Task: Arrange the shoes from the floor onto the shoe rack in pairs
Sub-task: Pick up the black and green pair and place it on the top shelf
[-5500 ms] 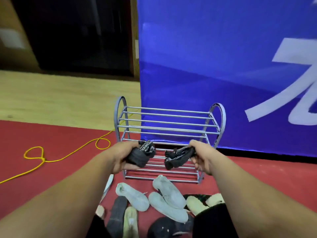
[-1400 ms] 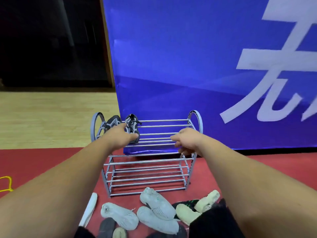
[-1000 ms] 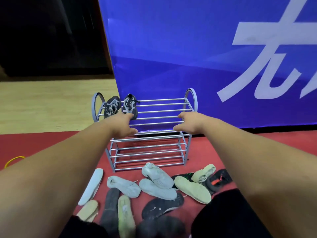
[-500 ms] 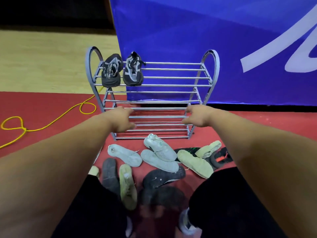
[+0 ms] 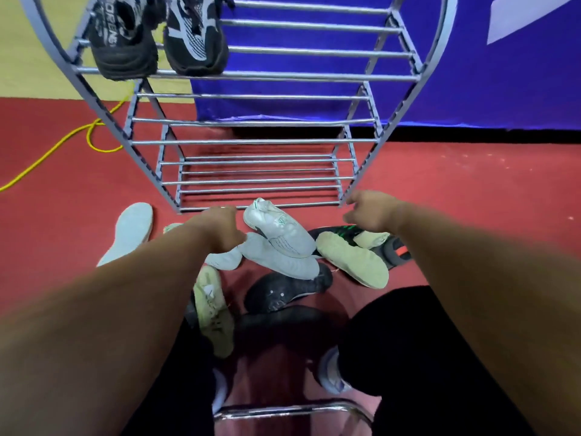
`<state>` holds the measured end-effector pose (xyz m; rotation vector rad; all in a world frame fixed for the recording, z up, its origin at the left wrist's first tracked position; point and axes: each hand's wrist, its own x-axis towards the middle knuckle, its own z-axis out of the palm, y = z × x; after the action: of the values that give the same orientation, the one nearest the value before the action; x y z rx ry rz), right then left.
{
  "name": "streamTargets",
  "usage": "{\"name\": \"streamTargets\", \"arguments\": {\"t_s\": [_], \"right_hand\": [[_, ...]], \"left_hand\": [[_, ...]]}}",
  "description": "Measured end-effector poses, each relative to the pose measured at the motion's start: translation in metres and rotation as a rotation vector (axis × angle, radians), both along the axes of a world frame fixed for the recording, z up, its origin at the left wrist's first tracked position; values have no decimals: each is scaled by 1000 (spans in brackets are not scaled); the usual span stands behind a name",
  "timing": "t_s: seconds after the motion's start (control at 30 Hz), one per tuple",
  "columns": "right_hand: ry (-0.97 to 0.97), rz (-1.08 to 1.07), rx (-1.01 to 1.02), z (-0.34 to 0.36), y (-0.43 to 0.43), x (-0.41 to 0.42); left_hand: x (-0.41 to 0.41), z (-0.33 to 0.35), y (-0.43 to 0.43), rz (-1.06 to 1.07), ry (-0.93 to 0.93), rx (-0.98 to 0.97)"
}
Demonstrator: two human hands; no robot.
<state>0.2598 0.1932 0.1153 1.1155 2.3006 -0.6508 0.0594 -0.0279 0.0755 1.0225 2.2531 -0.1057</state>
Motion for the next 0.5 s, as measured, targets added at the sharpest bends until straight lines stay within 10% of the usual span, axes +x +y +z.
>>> {"name": "streamTargets", "arguments": {"t_s": [0.5], "right_hand": [[31,-628,-40,-33,58,156]], "left_hand": [[86,-56,112,-233,-150,103]]}}
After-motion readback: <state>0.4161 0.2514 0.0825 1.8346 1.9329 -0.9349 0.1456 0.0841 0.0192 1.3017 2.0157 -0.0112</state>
